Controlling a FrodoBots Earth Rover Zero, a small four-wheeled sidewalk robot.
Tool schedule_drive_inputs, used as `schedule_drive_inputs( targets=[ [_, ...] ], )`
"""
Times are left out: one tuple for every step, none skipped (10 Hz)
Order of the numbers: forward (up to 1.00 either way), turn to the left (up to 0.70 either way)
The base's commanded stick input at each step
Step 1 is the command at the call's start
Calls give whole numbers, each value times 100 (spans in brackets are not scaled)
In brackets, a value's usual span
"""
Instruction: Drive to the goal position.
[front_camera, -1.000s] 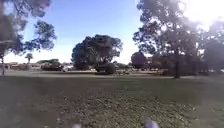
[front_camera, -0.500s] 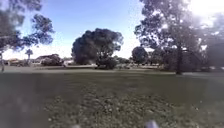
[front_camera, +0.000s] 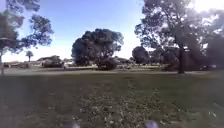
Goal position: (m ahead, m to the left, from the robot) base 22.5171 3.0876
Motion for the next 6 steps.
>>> schedule_drive_inputs(
  targets=[
    [70,-33],
    [70,0],
    [70,0],
    [70,0],
    [70,0],
    [70,0]
  ],
)
